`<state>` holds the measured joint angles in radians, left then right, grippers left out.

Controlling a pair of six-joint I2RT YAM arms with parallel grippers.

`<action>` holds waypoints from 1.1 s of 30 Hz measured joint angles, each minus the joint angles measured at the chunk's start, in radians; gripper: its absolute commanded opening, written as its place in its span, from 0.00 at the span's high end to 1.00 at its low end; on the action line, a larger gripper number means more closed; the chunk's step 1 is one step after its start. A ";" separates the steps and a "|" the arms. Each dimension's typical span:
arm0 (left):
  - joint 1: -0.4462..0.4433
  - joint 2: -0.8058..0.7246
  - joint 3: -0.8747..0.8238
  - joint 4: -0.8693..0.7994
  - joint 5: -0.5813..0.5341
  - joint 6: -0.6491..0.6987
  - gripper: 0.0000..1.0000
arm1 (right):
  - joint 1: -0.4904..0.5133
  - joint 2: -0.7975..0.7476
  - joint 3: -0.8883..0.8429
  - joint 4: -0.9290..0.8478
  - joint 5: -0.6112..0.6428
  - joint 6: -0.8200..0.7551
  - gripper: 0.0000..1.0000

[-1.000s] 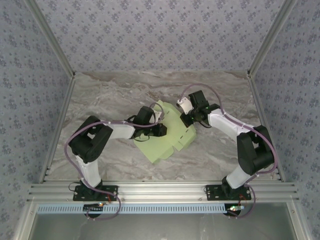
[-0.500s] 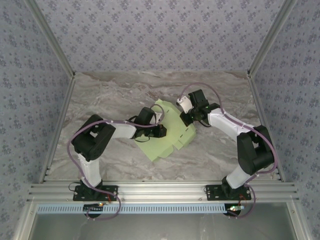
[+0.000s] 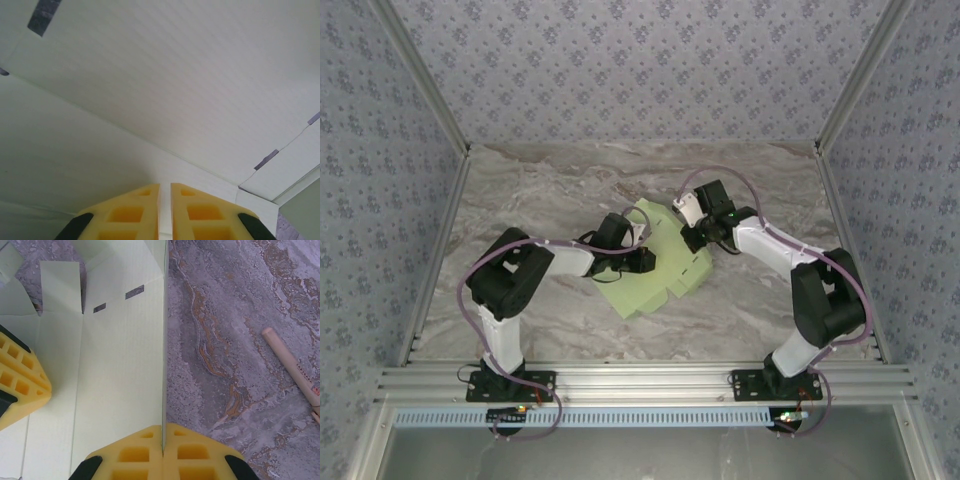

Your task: Fold the paper box

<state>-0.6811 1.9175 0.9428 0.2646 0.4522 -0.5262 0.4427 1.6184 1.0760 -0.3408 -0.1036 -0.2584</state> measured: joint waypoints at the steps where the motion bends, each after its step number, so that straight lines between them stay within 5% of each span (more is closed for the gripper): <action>1: 0.000 0.000 0.001 0.000 0.000 0.000 0.85 | 0.000 0.001 0.001 0.000 0.001 0.000 1.00; 9: -0.002 0.002 0.011 -0.005 -0.001 0.001 0.82 | 0.001 0.009 0.010 0.000 0.008 0.000 1.00; 20: -0.005 0.024 0.025 0.001 -0.024 0.004 0.96 | 0.018 0.013 0.028 -0.005 0.043 -0.011 1.00; 33: -0.006 0.031 -0.064 0.218 -0.046 -0.101 1.00 | 0.227 -0.028 0.039 0.005 0.281 0.047 1.00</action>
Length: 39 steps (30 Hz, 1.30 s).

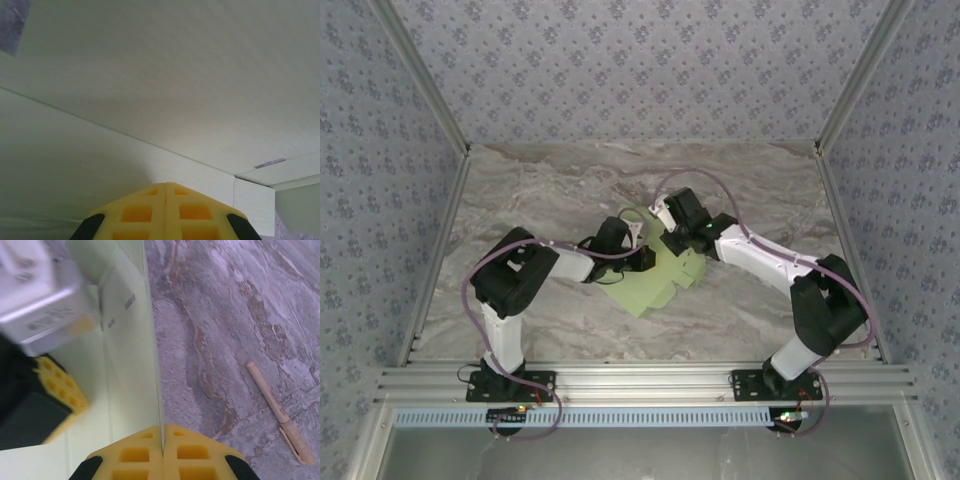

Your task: Fold the paper box

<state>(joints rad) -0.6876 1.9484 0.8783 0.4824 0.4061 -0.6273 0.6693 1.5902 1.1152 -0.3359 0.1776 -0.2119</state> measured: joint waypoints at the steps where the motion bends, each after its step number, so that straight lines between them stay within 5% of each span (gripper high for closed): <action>1: 0.000 0.003 -0.007 0.024 -0.004 -0.012 1.00 | 0.022 -0.003 0.000 0.001 0.013 0.011 1.00; 14: -0.001 0.019 -0.057 0.177 -0.048 -0.093 1.00 | 0.130 -0.006 -0.018 0.014 0.142 0.116 1.00; 39: -0.002 0.019 -0.118 0.304 -0.105 -0.137 0.98 | 0.098 0.020 0.023 -0.007 0.016 0.208 1.00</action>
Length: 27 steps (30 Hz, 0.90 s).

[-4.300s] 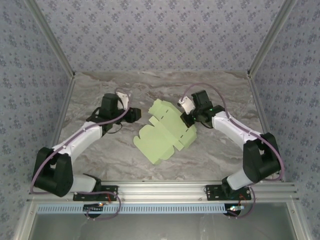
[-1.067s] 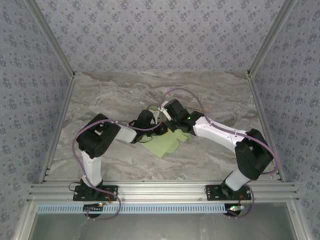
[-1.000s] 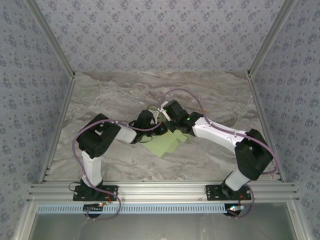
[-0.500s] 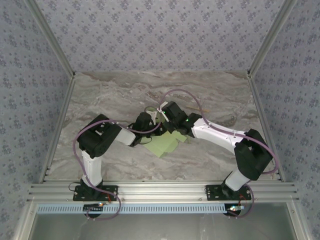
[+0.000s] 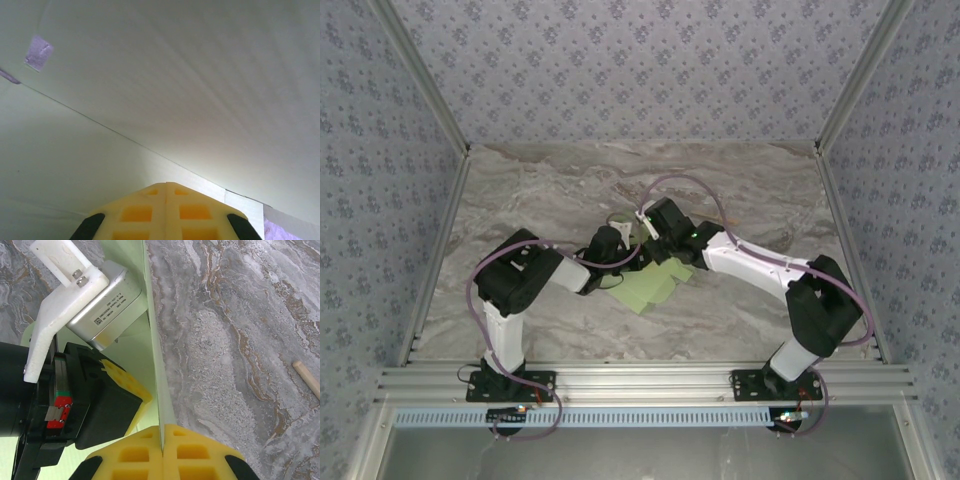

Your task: Fold the paper box

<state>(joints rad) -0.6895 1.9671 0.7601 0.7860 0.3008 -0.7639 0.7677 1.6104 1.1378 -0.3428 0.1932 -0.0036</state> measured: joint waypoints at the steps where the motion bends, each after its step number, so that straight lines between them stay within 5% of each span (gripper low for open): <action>1: 0.000 0.000 0.000 0.000 0.000 0.000 0.98 | -0.006 0.003 0.007 -0.007 -0.007 -0.001 1.00; 15: 0.002 -0.056 0.010 -0.108 -0.029 0.040 0.74 | -0.144 0.118 0.137 -0.091 0.004 -0.165 1.00; 27: 0.029 -0.222 -0.066 -0.238 -0.032 0.048 0.66 | -0.054 0.127 0.106 0.051 0.222 -0.467 1.00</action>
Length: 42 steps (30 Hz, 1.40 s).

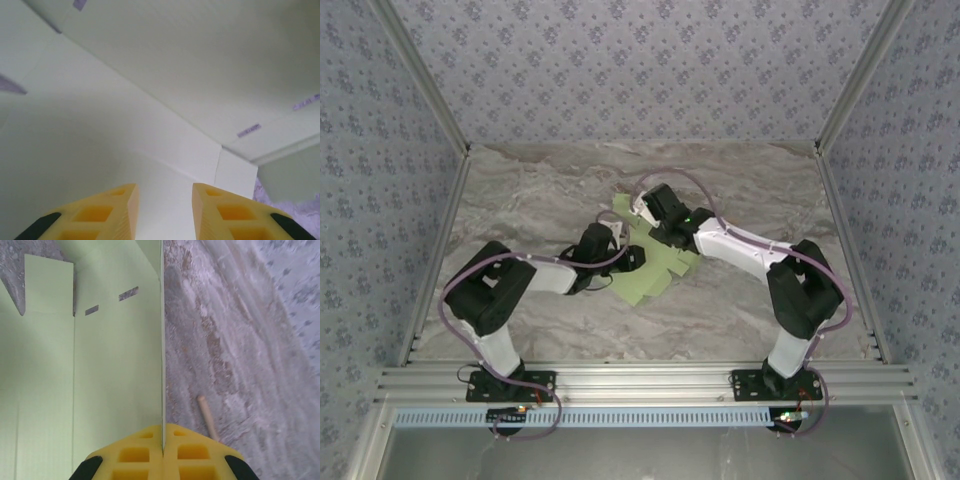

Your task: Fold the paper box

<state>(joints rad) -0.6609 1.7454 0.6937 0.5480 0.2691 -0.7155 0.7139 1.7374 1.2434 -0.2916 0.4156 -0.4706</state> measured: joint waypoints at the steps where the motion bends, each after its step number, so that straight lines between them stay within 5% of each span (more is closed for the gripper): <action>1: 0.006 -0.020 -0.016 -0.004 -0.001 0.000 0.66 | 0.006 0.000 -0.013 0.025 0.013 -0.031 1.00; 16: 0.235 -0.364 -0.114 -0.136 0.011 0.148 0.52 | -0.036 -0.067 -0.181 0.243 -0.079 -0.370 1.00; 29: 0.230 -0.257 0.275 -0.372 0.154 0.177 0.49 | -0.053 -0.145 -0.186 0.220 -0.176 -0.360 1.00; 42: 0.188 -0.115 0.497 -0.628 0.181 0.263 0.47 | -0.066 -0.180 -0.177 0.154 -0.222 -0.303 1.00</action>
<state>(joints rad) -0.4725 1.6306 1.1912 -0.0803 0.4503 -0.4526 0.6476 1.5574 1.0660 -0.1375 0.1936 -0.7738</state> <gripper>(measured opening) 0.527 0.063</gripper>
